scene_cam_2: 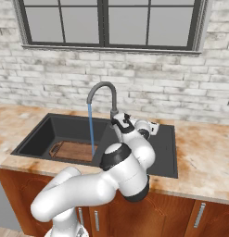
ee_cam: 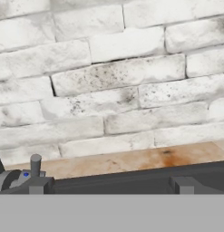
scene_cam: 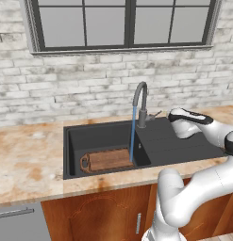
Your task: Turn on the sink faucet with hot water and rinse the cutting board for ten seconds, then turn off the faucet. Push the cutting board to reach the water if necessary.
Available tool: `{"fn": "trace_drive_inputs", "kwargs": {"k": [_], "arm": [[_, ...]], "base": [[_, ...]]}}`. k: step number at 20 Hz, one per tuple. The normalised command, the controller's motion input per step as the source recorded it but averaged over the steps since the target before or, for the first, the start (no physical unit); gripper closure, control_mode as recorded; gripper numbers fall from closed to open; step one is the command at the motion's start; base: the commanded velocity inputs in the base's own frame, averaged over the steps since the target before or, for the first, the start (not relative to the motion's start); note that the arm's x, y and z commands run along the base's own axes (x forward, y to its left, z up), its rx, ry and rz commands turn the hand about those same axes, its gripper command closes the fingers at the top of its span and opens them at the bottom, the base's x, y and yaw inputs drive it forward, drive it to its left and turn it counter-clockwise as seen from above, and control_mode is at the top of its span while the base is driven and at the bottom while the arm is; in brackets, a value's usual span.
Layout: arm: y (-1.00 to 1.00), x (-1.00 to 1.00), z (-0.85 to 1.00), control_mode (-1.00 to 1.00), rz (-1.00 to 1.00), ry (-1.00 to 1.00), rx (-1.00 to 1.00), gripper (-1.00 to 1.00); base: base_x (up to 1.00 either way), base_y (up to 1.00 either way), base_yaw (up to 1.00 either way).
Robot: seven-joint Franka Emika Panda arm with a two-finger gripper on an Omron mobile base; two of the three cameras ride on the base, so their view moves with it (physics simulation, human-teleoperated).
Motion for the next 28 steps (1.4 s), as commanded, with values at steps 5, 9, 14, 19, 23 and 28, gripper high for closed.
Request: {"fn": "trace_drive_inputs", "kwargs": {"k": [5, 9, 14, 19, 23, 28], "arm": [[0.00, 0.00, 0.00, -1.00, 0.00, 0.00, 0.00, -1.00], [0.00, 0.00, 0.00, -1.00, 0.00, 0.00, 0.00, -1.00], [0.00, 0.00, 0.00, -1.00, 0.00, 0.00, 0.00, -1.00], [0.00, 0.00, 0.00, -1.00, 0.00, 0.00, 0.00, -1.00], [0.00, 0.00, 0.00, -1.00, 0.00, 0.00, 0.00, -1.00], [0.00, 0.00, 0.00, -1.00, 0.00, 0.00, 0.00, -1.00]], "base": [[0.00, 0.00, 0.00], [0.00, 0.00, 0.00], [0.00, 0.00, 0.00], [0.00, 0.00, 0.00], [0.00, 0.00, 0.00], [0.00, 0.00, 0.00]]}}
